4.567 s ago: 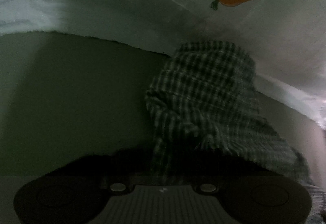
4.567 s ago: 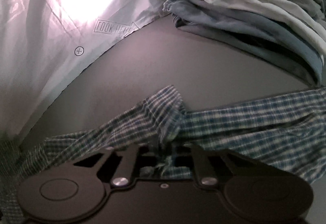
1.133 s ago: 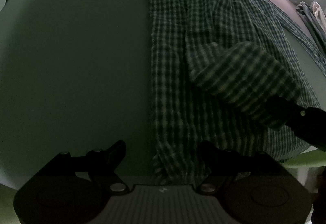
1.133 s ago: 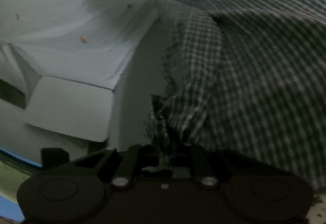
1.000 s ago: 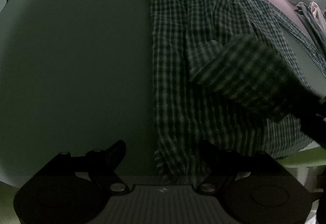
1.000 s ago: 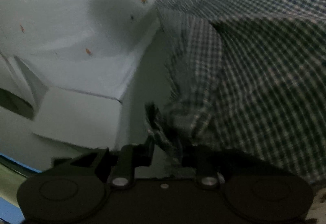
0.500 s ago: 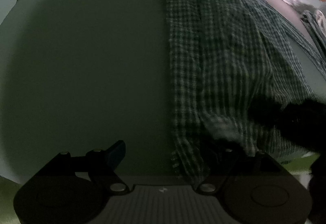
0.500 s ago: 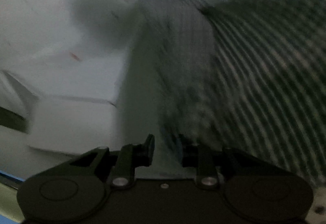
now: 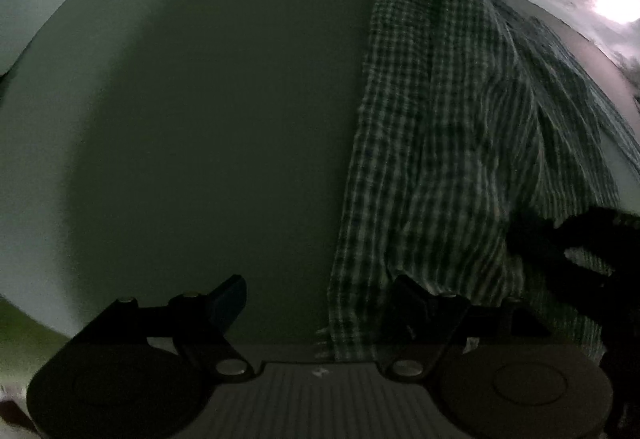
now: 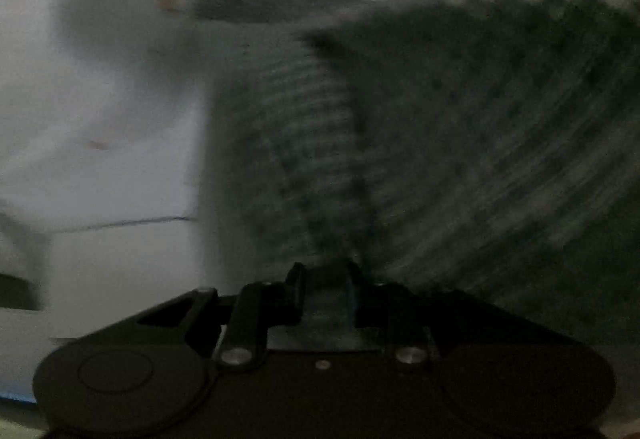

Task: Fold clothes

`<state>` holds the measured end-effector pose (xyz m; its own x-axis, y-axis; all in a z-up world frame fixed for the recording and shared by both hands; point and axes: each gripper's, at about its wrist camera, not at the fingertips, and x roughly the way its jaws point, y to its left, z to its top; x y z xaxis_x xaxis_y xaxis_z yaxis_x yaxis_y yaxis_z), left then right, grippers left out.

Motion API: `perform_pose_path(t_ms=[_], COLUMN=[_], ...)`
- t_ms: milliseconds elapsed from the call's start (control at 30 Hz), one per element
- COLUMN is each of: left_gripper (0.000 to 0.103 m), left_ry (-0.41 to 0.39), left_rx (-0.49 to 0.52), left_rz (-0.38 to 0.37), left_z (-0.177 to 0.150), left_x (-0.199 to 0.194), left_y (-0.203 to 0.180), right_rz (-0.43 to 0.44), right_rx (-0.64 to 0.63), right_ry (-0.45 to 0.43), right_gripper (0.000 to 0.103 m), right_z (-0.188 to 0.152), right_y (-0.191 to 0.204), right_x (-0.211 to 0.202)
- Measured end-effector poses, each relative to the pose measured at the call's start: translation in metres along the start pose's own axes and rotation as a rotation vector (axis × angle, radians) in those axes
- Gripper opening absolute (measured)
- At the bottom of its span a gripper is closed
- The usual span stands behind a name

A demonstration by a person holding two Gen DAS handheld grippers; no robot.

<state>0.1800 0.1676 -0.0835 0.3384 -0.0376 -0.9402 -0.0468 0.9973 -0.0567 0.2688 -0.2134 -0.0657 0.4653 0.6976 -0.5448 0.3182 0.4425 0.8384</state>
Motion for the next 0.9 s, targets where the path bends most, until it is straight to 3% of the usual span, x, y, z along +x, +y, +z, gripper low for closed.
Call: perform_pose_path(t_ms=[167,267,367,600,767,900], left_gripper=[0.081,0.081,0.082,0.082,0.082,0.082], left_ry=[-0.022,-0.007,-0.028,-0.084,-0.099,-0.100], left_rx=[-0.088,-0.089,-0.077,-0.033,0.007,0.046], left_rz=[0.034,0.049,0.042,0.020,-0.004,0.002], left_z=[0.003,0.016,0.035,0.130,0.187,0.225], left_x=[0.003,0.006,0.001,0.027,0.054,0.084], left_y=[-0.015,-0.016,-0.009,-0.013,-0.023,-0.027], right_rz=[0.101,0.176,0.177,0.156,0.117,0.139], right_rx=[-0.050,-0.053,-0.054,-0.044,-0.043,0.005], right_ry=[0.064,0.072,0.069,0.049,0.044,0.025], right_gripper=[0.020,0.020,0.020,0.020,0.020,0.018], right_z=[0.025,0.041,0.060,0.106,0.156,0.197], right_y=[0.006,0.013,0.021,0.045,0.065,0.077], right_x=[-0.004,-0.004,0.010,0.057,0.107,0.147])
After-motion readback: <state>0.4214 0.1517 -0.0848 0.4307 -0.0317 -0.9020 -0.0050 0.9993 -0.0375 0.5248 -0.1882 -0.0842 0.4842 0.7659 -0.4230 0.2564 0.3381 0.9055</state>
